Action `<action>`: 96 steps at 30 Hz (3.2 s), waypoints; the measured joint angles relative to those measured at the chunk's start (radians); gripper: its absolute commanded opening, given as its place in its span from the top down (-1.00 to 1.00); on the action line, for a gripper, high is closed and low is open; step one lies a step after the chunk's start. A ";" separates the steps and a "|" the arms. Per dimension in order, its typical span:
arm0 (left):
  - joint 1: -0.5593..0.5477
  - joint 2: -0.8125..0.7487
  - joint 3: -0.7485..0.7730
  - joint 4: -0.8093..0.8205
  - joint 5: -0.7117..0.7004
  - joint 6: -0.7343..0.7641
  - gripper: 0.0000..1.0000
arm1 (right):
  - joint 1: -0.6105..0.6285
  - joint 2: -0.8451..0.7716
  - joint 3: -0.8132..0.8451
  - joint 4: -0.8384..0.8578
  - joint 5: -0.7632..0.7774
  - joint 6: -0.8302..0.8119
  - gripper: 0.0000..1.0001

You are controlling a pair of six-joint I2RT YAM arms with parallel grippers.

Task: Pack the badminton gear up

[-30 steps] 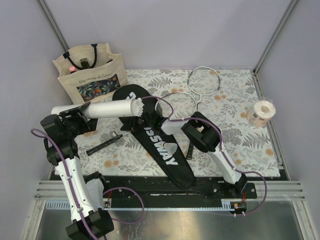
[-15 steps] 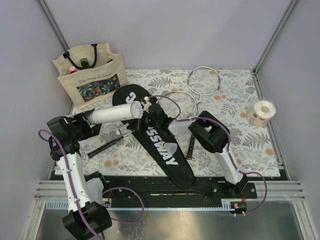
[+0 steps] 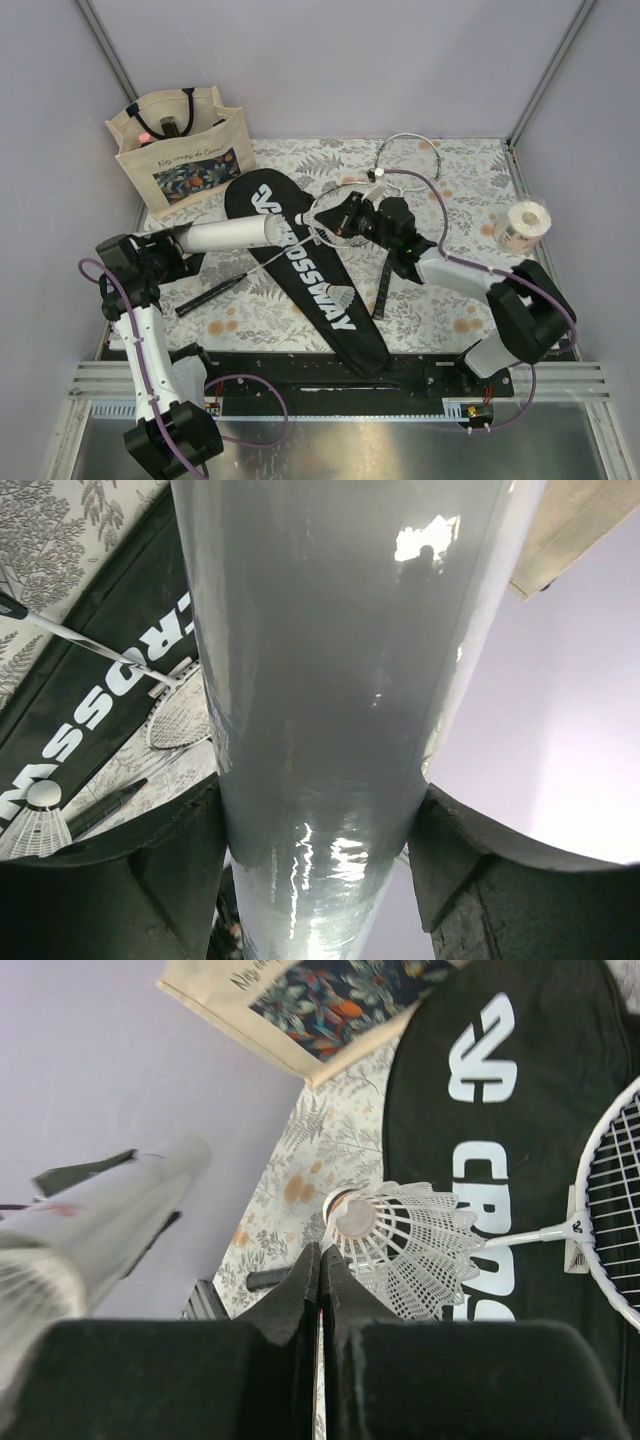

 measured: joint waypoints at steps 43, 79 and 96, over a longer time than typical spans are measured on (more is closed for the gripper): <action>0.000 -0.005 -0.075 -0.041 -0.019 0.058 -0.05 | 0.347 -0.268 0.051 -0.220 0.228 -0.236 1.00; 0.000 -0.065 -0.075 -0.056 -0.023 0.060 -0.05 | 0.371 -0.257 0.049 -0.195 0.174 -0.160 0.07; 0.000 -0.074 -0.075 -0.061 -0.031 0.069 -0.05 | 0.356 -0.658 -0.370 -0.512 0.452 -0.095 0.03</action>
